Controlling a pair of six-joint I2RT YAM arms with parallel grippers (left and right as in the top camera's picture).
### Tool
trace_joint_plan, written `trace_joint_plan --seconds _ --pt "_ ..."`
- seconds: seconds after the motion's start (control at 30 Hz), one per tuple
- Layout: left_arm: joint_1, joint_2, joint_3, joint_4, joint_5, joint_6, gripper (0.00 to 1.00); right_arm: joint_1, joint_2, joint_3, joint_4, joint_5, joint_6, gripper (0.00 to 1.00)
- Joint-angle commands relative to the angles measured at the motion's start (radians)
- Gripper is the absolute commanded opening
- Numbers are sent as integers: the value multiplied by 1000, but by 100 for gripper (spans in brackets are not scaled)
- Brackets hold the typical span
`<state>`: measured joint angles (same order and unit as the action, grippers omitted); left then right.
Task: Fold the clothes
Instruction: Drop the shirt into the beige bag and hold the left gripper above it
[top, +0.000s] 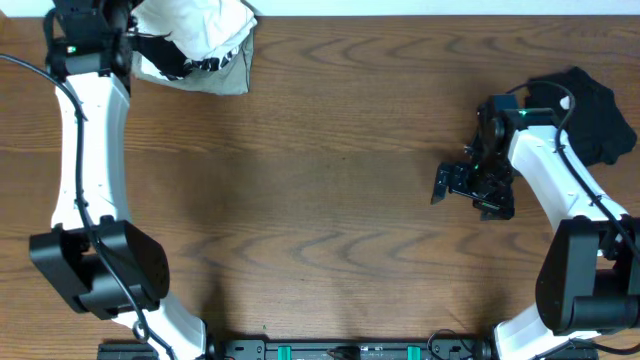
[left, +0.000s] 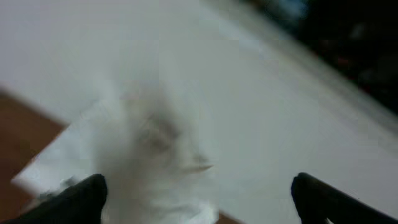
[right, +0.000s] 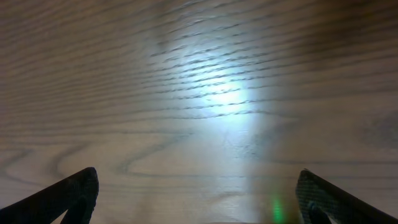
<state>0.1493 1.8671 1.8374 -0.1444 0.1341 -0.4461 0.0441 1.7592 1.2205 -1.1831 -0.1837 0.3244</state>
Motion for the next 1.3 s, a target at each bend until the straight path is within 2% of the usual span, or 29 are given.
trace_joint_plan --seconds 0.0,0.17,0.23,0.37,0.5,0.57,0.7,0.8,0.9,1.03,1.27 --pt "-39 76 -3 50 -44 180 81 22 1 10 6 -5 -19 99" --pt "-53 217 -3 224 -119 258 80 39 1 10 8 -5 -42 99" --pt "-53 281 -3 291 -152 260 72 43 1 10 8 -5 -42 99" --pt "-55 393 -3 386 -158 301 67 45 1 10 5 -5 -46 99" --pt "-57 477 -2 390 -158 354 67 45 1 10 9 -5 -45 99" --pt "-57 504 -3 389 -176 399 72 45 1 10 10 -5 -45 99" --pt "-56 487 -2 408 -289 483 74 45 1 10 2 -5 -45 99" --pt "-53 422 -2 447 -351 491 75 45 1 10 2 -4 -46 99" --pt "-56 343 -2 465 -348 477 79 45 1 10 10 -5 -45 99" --pt "-77 282 -2 440 -246 468 83 45 1 10 30 -5 -45 99" --pt "-122 341 -3 420 -220 468 84 49 1 10 23 -5 -53 99"
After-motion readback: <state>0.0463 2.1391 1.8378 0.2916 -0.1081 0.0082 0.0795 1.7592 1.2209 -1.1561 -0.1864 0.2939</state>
